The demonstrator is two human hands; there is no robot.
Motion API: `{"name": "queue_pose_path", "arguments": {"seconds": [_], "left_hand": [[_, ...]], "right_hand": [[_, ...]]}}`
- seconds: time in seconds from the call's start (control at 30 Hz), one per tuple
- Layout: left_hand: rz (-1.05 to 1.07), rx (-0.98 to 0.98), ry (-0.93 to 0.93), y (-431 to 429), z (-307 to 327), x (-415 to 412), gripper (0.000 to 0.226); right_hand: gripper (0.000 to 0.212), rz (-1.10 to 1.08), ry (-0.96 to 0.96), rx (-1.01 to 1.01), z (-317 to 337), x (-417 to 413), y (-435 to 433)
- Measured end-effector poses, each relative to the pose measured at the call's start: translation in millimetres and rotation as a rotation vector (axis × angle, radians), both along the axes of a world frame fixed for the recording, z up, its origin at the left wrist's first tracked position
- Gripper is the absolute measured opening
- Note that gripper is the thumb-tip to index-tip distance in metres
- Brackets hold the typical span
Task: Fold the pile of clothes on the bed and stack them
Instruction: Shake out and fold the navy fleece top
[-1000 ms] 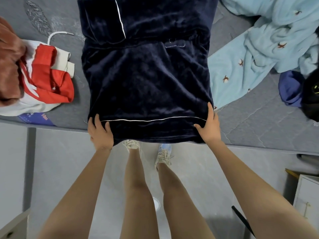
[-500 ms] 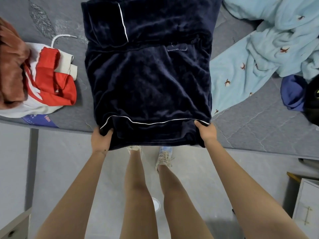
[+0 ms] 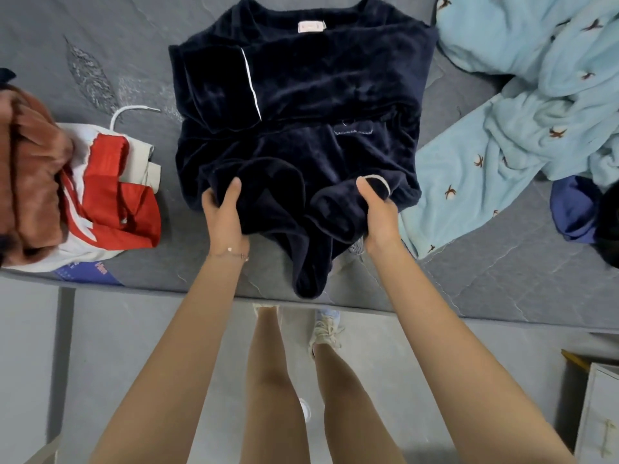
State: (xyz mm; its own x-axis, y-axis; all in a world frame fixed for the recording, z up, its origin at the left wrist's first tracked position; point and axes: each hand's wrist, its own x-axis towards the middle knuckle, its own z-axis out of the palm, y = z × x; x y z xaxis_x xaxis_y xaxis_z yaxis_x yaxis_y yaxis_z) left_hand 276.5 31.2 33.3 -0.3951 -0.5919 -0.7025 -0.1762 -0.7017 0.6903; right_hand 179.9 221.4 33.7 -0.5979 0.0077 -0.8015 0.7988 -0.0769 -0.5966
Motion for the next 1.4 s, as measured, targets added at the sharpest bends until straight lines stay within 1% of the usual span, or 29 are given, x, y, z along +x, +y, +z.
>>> {"name": "queue_pose_path", "arguments": {"seconds": [0.07, 0.1, 0.13, 0.17, 0.3, 0.33, 0.37, 0.43, 0.5, 0.53, 0.63, 0.7, 0.77, 0.83, 0.9, 0.97, 1.0, 1.07, 1.1, 1.13, 1.17, 1.2, 1.23, 1.27, 1.3, 1.33, 1.4], "left_hand": [[0.084, 0.089, 0.087, -22, 2, -22, 0.047], [0.112, 0.127, 0.126, -34, 2, -33, 0.048], [0.128, 0.157, 0.163, -48, 2, -43, 0.049], [0.132, 0.179, 0.194, -61, 1, -52, 0.051], [0.055, 0.239, 0.244, -105, 11, -91, 0.065], [0.030, 0.254, 0.248, -114, 16, -99, 0.065], [0.013, 0.266, 0.252, -122, 18, -109, 0.059], [0.027, 0.279, 0.257, -136, 23, -127, 0.037], [0.062, 0.274, 0.258, -146, 26, -144, 0.028], [0.081, 0.269, 0.258, -151, 25, -153, 0.029], [0.172, 0.268, 0.304, -169, 25, -178, 0.040], [0.255, 0.263, 0.337, -186, 22, -193, 0.035], [0.317, 0.279, 0.363, -201, 14, -206, 0.029], [0.332, 0.305, 0.386, -211, 0, -221, 0.027], [0.284, 0.291, 0.346, -215, -17, -234, 0.027], [0.182, 0.228, 0.258, -212, -35, -244, 0.031], [0.132, 0.183, 0.210, -209, -43, -248, 0.036], [0.033, 0.059, 0.111, -201, -54, -251, 0.050], [-0.054, -0.035, 0.065, -197, -57, -251, 0.054], [-0.190, -0.156, 0.037, -192, -58, -251, 0.055], [-0.384, -0.304, 0.015, -188, -60, -252, 0.056], [-0.622, -0.461, -0.020, -184, -64, -252, 0.061], [-0.875, -0.608, -0.088, -179, -68, -252, 0.067], [-1.102, -0.741, -0.201, -175, -72, -253, 0.073], [-1.261, -0.855, -0.321, -171, -75, -254, 0.076], [-1.342, -0.941, -0.424, -169, -78, -256, 0.078], [-1.361, -1.038, -0.610, -170, -82, -259, 0.077]], "right_hand": [[0.050, -0.047, 0.004, -0.075, 2, -26, -16], [0.059, -0.070, -0.002, -0.109, 5, -39, -24], [0.065, -0.093, -0.003, -0.141, 7, -53, -32], [0.065, -0.113, 0.005, -0.165, 10, -66, -41], [0.036, -0.223, 0.047, -0.240, 24, -114, -72], [0.030, -0.250, 0.065, -0.251, 29, -124, -79], [0.028, -0.273, 0.088, -0.247, 33, -135, -85], [0.031, -0.326, 0.134, -0.204, 36, -157, -95], [0.035, -0.373, 0.149, -0.129, 35, -176, -100], [0.033, -0.391, 0.153, -0.094, 34, -184, -102], [0.034, -0.449, 0.190, 0.011, 28, -211, -102], [0.035, -0.490, 0.229, 0.055, 26, -232, -99], [0.026, -0.530, 0.266, 0.079, 23, -256, -93], [0.015, -0.535, 0.290, 0.093, 18, -278, -87], [0.020, -0.474, 0.295, 0.096, 6, -295, -86], [0.027, -0.357, 0.268, 0.111, -6, -304, -91], [0.026, -0.284, 0.251, 0.120, -12, -307, -95], [0.015, -0.174, 0.259, 0.140, -27, -312, -101], [0.014, -0.116, 0.287, 0.166, -36, -314, -101], [0.020, -0.033, 0.311, 0.198, -46, -314, -100], [0.031, 0.070, 0.323, 0.241, -53, -314, -98], [0.044, 0.192, 0.327, 0.321, -58, -313, -95], [0.056, 0.335, 0.333, 0.448, -63, -313, -92], [0.064, 0.501, 0.331, 0.602, -67, -313, -87], [0.068, 0.650, 0.327, 0.751, -70, -312, -83], [0.070, 0.759, 0.332, 0.863, -75, -312, -78], [0.072, 0.829, 0.329, 0.976, -79, -313, -70]]}}
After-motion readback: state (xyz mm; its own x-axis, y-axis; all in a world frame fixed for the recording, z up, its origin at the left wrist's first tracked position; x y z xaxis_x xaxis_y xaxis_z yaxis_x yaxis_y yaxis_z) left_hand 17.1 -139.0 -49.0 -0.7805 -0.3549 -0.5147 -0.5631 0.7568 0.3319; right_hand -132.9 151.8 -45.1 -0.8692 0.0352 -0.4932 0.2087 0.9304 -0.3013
